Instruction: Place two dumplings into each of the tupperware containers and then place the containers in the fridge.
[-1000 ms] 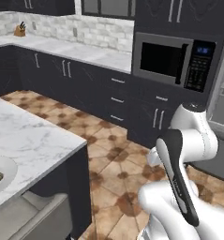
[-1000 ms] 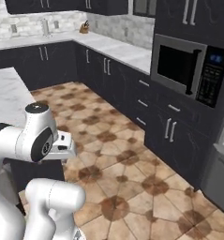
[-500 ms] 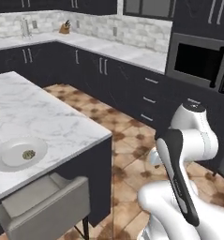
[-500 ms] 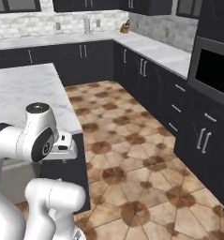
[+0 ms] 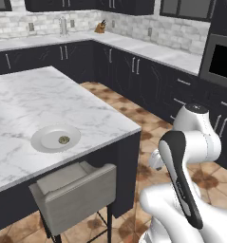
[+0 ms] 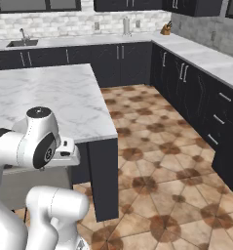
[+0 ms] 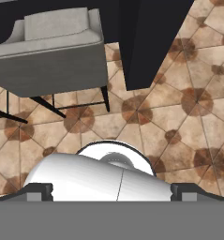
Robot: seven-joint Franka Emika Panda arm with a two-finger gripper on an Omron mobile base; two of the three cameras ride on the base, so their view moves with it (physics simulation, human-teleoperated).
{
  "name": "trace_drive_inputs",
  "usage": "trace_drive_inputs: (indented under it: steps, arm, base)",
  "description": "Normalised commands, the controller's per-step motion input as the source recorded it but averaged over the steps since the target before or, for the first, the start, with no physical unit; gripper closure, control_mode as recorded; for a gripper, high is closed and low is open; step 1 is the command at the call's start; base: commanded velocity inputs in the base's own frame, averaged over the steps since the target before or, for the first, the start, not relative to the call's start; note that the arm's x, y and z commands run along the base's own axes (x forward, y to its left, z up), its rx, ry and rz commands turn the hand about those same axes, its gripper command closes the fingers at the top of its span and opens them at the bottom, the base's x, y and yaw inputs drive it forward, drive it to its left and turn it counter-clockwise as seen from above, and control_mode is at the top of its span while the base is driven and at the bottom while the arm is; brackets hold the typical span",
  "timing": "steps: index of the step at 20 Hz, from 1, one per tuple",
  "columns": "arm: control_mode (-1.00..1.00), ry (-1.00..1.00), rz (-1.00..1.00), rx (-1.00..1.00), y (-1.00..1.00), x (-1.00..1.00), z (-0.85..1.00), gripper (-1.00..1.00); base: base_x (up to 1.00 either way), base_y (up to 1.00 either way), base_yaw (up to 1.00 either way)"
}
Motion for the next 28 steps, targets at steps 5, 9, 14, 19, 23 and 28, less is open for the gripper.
trace_drive_inputs:
  steps: [5,9,14,19,23,28]
  arm:
    - [1.00,0.00,0.00,0.00,0.00,0.00,0.00,-1.00]
    - [1.00,0.00,0.00,0.00,0.00,0.00,0.00,-1.00]
    - [1.00,0.00,0.00,0.00,0.00,0.00,0.00,-1.00]
    - [1.00,0.00,0.00,0.00,0.00,0.00,0.00,-1.00]
    - [-1.00,0.03,0.22,0.00,0.21,0.30,0.00,-1.00]
    - [-1.00,0.00,0.28,0.00,0.40,0.65,0.00,-1.00]
  base:
    - [0.09,0.39,0.21]
    - [0.20,0.40,0.28]
    - [0.35,0.29,0.23]
    - [0.42,0.16,0.21]
    - [0.09,0.06,0.07]
    - [0.00,0.00,0.00]
